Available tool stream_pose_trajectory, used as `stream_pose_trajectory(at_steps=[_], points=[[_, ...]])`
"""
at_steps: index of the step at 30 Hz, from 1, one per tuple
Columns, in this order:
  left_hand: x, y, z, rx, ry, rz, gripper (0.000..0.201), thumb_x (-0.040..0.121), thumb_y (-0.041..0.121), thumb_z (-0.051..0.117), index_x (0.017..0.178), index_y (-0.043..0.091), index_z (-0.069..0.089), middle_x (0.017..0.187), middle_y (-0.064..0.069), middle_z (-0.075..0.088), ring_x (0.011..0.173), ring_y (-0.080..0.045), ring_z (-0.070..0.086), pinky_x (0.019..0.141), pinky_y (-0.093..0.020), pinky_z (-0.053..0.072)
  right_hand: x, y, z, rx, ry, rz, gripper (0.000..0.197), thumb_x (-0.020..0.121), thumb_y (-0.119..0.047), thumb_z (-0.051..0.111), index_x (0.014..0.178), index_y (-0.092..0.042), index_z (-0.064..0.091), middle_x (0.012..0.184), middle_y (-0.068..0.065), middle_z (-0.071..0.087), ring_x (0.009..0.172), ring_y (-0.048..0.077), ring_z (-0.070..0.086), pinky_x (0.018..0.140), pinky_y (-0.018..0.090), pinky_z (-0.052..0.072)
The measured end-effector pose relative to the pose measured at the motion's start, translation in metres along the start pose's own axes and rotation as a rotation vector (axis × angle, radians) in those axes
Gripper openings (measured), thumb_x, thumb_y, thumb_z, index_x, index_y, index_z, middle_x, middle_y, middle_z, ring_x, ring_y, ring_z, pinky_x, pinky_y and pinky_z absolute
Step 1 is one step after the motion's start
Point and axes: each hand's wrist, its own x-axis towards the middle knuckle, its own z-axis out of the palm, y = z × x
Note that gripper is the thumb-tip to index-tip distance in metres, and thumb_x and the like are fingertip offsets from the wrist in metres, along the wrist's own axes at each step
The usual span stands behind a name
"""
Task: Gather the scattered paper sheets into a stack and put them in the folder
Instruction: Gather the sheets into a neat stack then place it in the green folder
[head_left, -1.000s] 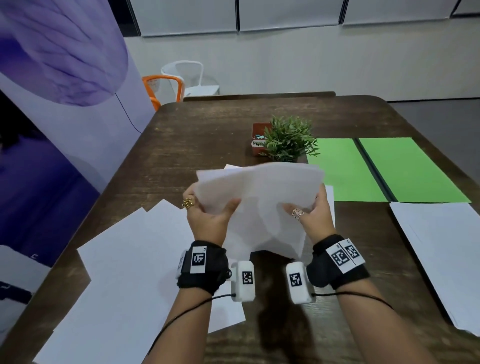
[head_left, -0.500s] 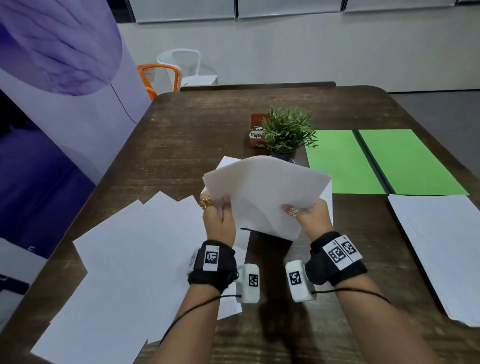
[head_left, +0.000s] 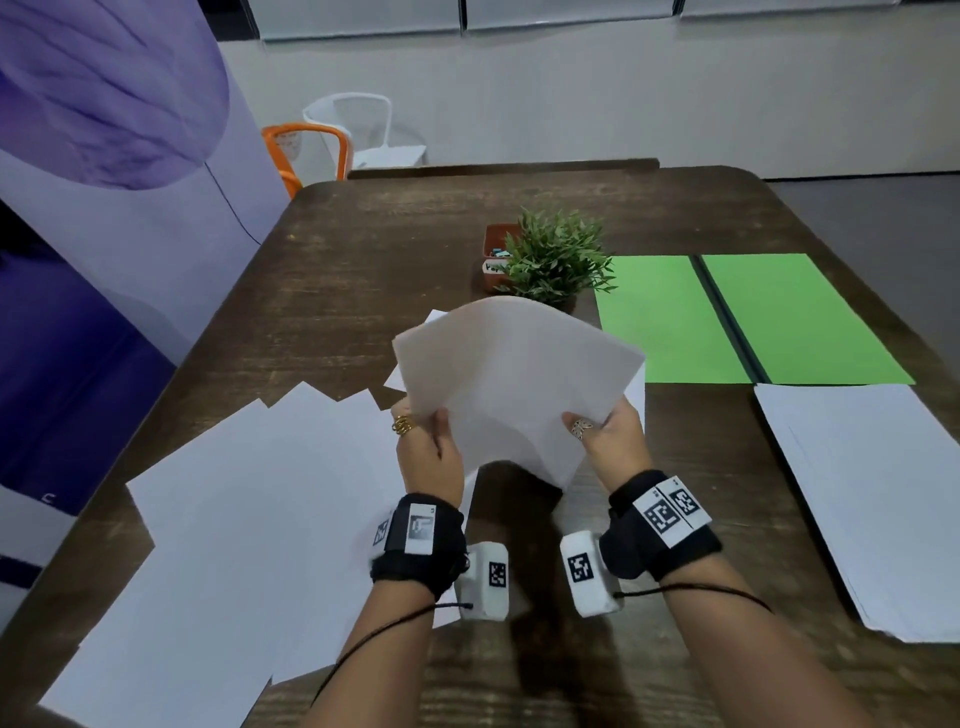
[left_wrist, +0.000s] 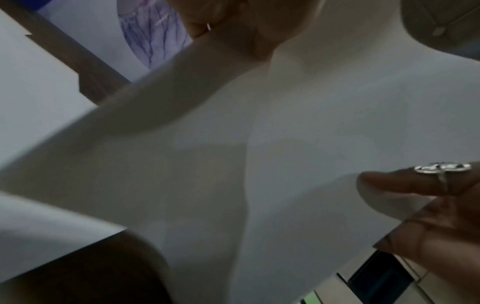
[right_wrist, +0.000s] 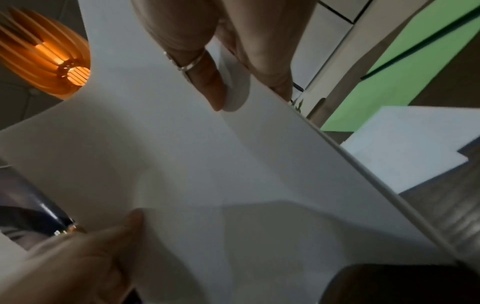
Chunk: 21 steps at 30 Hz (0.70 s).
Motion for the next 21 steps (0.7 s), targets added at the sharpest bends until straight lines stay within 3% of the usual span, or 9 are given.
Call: stream_pose_trajectory(at_steps=[3, 5, 7, 9, 11, 14, 17, 19, 21], points=[[0.002, 0.01, 0.004, 0.015, -0.011, 0.044, 0.027, 0.096, 0.006, 0.045, 0.118, -0.009, 0.043, 0.095, -0.01, 0.059, 0.082, -0.024, 0.056, 0.068, -0.01, 0.037, 0.0, -0.006, -0.01, 0.007, 0.038, -0.044, 0.042, 0.083, 0.012, 0.057, 0.122, -0.003, 0.05, 0.111, 0.009, 0.062, 0.102, 0.02, 0.06, 0.091, 0.031, 0.048], [0.006, 0.017, 0.013, -0.005, -0.058, 0.062, 0.026, 0.095, 0.005, 0.046, 0.117, -0.009, 0.044, 0.099, -0.014, 0.06, 0.087, -0.026, 0.057, 0.07, -0.01, 0.035, 0.0, -0.012, -0.025, 0.033, 0.084, -0.08, 0.043, 0.081, 0.014, 0.058, 0.117, -0.007, 0.049, 0.102, 0.002, 0.063, 0.092, 0.011, 0.061, 0.08, 0.018, 0.05], [0.007, 0.029, 0.024, -0.05, -0.113, 0.073, 0.028, 0.094, 0.001, 0.045, 0.122, -0.003, 0.04, 0.101, -0.009, 0.057, 0.091, -0.022, 0.056, 0.076, -0.013, 0.037, -0.002, -0.011, -0.047, 0.058, 0.116, -0.084, 0.04, 0.081, 0.018, 0.056, 0.109, -0.01, 0.047, 0.094, -0.003, 0.061, 0.084, 0.004, 0.06, 0.07, 0.01, 0.049], [0.002, 0.042, 0.041, -0.076, -0.204, 0.043, 0.034, 0.095, 0.0, 0.043, 0.128, -0.002, 0.036, 0.103, -0.005, 0.054, 0.094, -0.017, 0.053, 0.079, -0.013, 0.036, -0.006, 0.001, -0.075, 0.013, 0.138, -0.046, 0.034, 0.085, 0.015, 0.052, 0.102, -0.014, 0.046, 0.092, -0.001, 0.06, 0.084, 0.009, 0.058, 0.072, 0.012, 0.047], [-0.006, 0.05, 0.063, -0.103, -0.315, -0.019, 0.043, 0.096, 0.003, 0.042, 0.137, 0.001, 0.029, 0.117, -0.004, 0.05, 0.106, -0.014, 0.048, 0.087, -0.011, 0.032, -0.01, 0.021, -0.106, -0.096, 0.162, 0.012, 0.022, 0.09, 0.007, 0.05, 0.1, -0.012, 0.048, 0.095, 0.006, 0.059, 0.089, 0.017, 0.055, 0.08, 0.024, 0.044], [-0.019, 0.053, 0.114, -0.057, -0.471, -0.107, 0.049, 0.096, 0.003, 0.043, 0.141, 0.002, 0.024, 0.131, -0.01, 0.046, 0.12, -0.021, 0.047, 0.095, -0.016, 0.031, -0.01, 0.043, -0.155, -0.327, 0.273, 0.091, 0.007, 0.092, 0.0, 0.044, 0.093, -0.006, 0.046, 0.091, 0.014, 0.053, 0.086, 0.021, 0.049, 0.075, 0.03, 0.037], [-0.04, 0.065, 0.175, 0.042, -0.587, -0.134, 0.052, 0.095, 0.001, 0.043, 0.142, -0.003, 0.021, 0.132, -0.019, 0.046, 0.125, -0.029, 0.046, 0.102, -0.027, 0.033, 0.0, 0.053, -0.212, -0.456, 0.412, 0.157, 0.027, 0.092, 0.0, 0.04, 0.117, -0.002, 0.049, 0.116, 0.021, 0.055, 0.107, 0.033, 0.052, 0.087, 0.034, 0.039], [-0.061, 0.073, 0.216, 0.115, -0.671, -0.176, 0.059, 0.094, -0.001, 0.043, 0.145, -0.004, 0.013, 0.134, -0.019, 0.044, 0.124, -0.028, 0.045, 0.101, -0.027, 0.032, 0.006, 0.051, -0.252, -0.495, 0.467, 0.21, 0.04, 0.092, 0.003, 0.039, 0.13, -0.006, 0.045, 0.13, 0.021, 0.05, 0.119, 0.033, 0.048, 0.095, 0.032, 0.037], [-0.084, 0.074, 0.26, 0.192, -0.705, -0.165, 0.064, 0.09, 0.001, 0.047, 0.145, 0.001, 0.016, 0.131, -0.014, 0.047, 0.115, -0.028, 0.05, 0.095, -0.024, 0.037, 0.011, 0.047, -0.293, -0.543, 0.471, 0.247, 0.046, 0.091, 0.006, 0.038, 0.135, -0.009, 0.043, 0.133, 0.019, 0.048, 0.121, 0.031, 0.047, 0.097, 0.029, 0.034]])
